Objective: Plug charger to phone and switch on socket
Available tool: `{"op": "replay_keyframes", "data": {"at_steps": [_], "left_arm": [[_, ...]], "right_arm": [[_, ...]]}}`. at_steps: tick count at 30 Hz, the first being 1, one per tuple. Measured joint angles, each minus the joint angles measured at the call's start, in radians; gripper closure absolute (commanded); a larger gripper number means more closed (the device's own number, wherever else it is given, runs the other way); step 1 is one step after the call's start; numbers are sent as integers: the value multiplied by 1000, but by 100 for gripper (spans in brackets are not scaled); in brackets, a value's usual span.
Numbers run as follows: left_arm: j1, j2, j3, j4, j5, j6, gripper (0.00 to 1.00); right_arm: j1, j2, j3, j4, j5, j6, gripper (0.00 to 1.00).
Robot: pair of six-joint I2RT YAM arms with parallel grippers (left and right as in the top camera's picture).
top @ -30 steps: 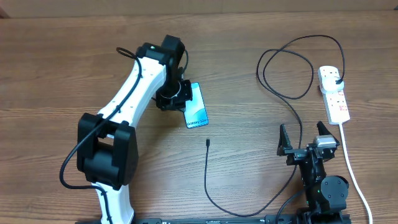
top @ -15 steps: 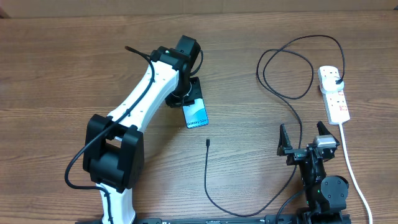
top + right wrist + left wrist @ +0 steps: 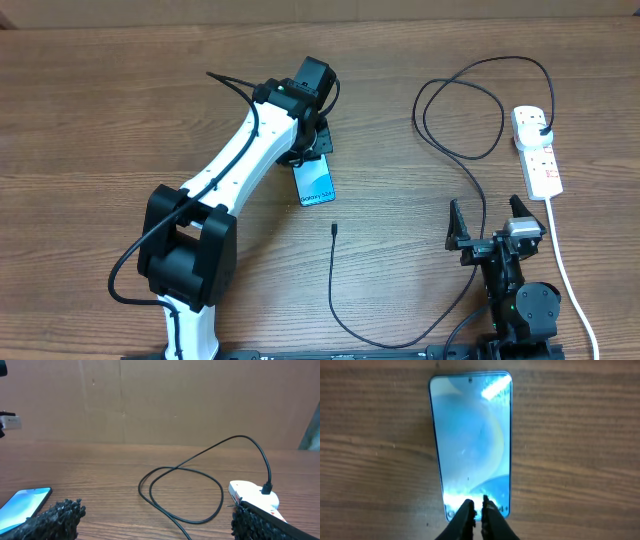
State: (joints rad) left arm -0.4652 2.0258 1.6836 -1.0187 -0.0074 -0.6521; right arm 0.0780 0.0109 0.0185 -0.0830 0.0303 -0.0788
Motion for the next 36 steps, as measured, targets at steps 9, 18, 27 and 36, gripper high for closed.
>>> {"op": "replay_keyframes", "data": {"at_steps": [9,18,27,36], "left_arm": [[0,0,-4,20,-53,-4,96],[0,0,-10,21,-53,-4,96],[0,0,-10,21,-53,-4,96],[0,0,-11,41,-53,-4,96]], "right_arm": [[0,0,0,-1,0,0,0],[0,0,0,0,0,0,0],[0,0,0,-1,0,0,0],[0,0,0,0,0,0,0]]}}
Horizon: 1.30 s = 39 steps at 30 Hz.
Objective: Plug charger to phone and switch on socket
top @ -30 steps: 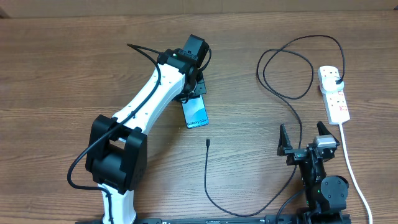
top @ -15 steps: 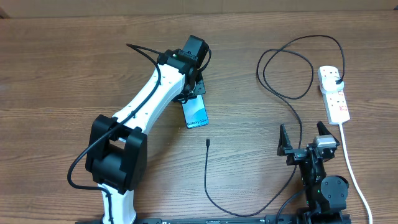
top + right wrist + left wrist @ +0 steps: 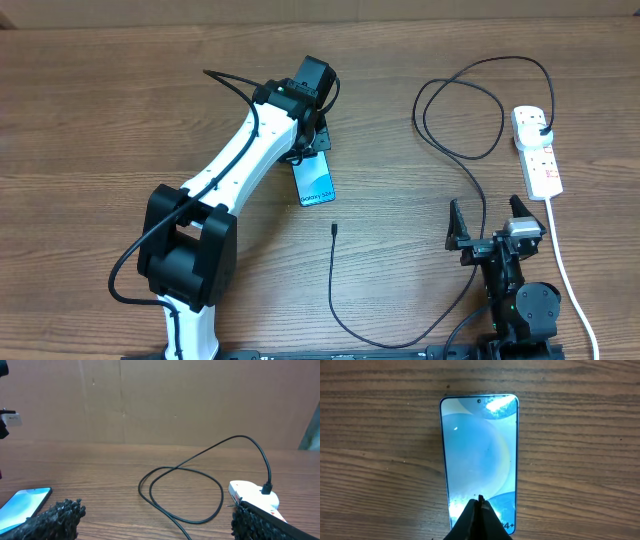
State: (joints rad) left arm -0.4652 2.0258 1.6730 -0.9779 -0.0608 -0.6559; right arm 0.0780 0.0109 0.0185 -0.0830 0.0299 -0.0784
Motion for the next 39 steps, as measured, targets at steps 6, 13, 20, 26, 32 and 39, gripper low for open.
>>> {"op": "replay_keyframes", "data": {"at_steps": [6,13,20,26,32,39], "left_arm": [[0,0,0,7,-4,0,96],[0,0,-16,26,-5,0,92],[0,0,-104,154,-8,3,55],[0,2,-143,202,-8,0,0],[0,2,-143,208,-8,-3,0],[0,2,-143,209,-8,-3,0]], "right_arm": [[0,0,0,0,0,0,0],[0,0,0,-1,0,0,0],[0,0,0,0,0,0,0],[0,0,0,-1,0,0,0],[0,0,0,-1,0,0,0],[0,0,0,0,0,-1,0]]}}
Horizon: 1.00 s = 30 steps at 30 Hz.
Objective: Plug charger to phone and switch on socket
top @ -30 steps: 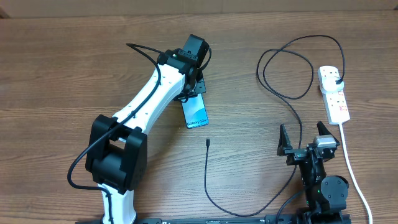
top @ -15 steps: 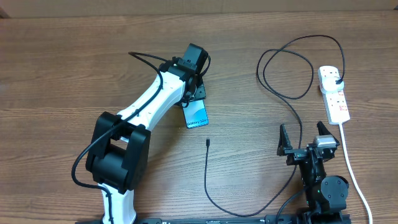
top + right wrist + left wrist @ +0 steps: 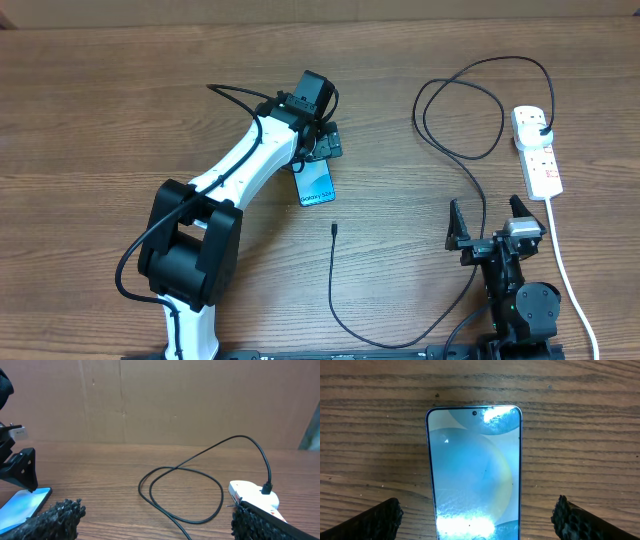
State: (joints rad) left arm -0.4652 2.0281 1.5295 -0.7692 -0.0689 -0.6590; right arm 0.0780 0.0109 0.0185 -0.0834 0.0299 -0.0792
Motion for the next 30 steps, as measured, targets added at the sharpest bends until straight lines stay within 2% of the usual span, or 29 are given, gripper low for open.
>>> {"op": "replay_keyframes", "data": {"at_steps": [10,20,30], "left_arm": [[0,0,-28,22,0,0,0],[0,1,-180,150,-7,-21,0],[-5,-8,-210,214,-41,-23,0]], "right_arm": [[0,0,0,0,0,0,0],[0,0,0,0,0,0,0],[0,0,0,0,0,0,0]]}}
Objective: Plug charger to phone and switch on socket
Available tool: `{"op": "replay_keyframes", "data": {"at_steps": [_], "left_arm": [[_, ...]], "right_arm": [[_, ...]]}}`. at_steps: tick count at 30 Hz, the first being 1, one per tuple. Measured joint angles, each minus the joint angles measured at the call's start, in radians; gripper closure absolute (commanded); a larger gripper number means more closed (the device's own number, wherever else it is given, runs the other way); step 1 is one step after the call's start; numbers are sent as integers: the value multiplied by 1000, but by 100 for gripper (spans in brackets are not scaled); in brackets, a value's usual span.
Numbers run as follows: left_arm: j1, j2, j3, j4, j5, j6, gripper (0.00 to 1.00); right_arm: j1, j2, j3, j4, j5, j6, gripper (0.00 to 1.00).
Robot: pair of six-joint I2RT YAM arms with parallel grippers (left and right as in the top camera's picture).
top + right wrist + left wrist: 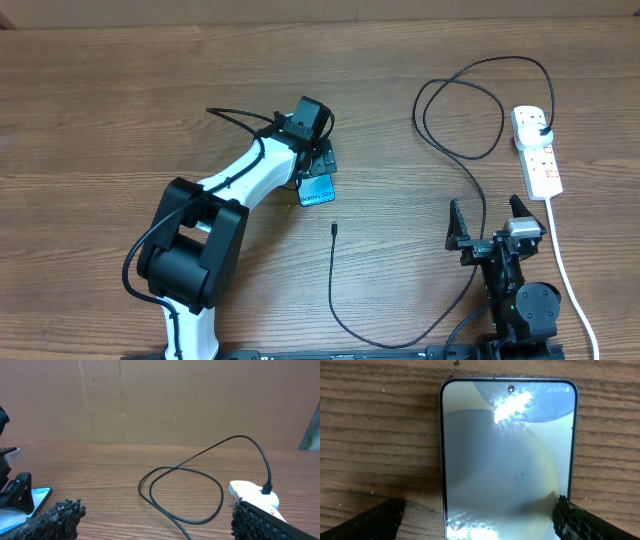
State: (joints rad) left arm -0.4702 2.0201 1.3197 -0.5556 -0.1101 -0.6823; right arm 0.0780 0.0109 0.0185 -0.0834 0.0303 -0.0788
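The phone (507, 450) lies screen-up on the table, lit, and fills the left wrist view. My left gripper (480, 525) is open and low over it, one finger (370, 521) on the wood to its left. The other finger (592, 520) is at its right edge. From overhead, the left gripper (316, 162) covers the phone's far half (318, 191). The black cable's free plug (334, 228) lies on the table just below the phone. The white power strip (537, 150) has the charger plugged in at its far end. My right gripper (495, 226) is open and empty near the front edge.
The black cable (462, 110) loops between the phone and the strip, then runs past my right arm and back to the plug. In the right wrist view the loop (182, 492) and the strip (252, 494) lie ahead. The strip's white lead (565, 270) runs to the front edge.
My left gripper, still open, has come lower and nearer over the phone, which now fills more of the wrist view. Phone, cable and right arm have not moved.
My left gripper was nearly shut with its tips at the phone's near end. Then it was fully shut and a little higher. Then it stood wide open above the phone, and now it is lower, astride it. The right arm has stayed still.
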Motion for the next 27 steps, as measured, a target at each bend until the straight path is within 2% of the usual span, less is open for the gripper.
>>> {"op": "replay_keyframes", "data": {"at_steps": [27], "left_arm": [[0,-2,-18,46,-23,0,0]], "right_arm": [[0,0,0,0,0,0,0]]}}
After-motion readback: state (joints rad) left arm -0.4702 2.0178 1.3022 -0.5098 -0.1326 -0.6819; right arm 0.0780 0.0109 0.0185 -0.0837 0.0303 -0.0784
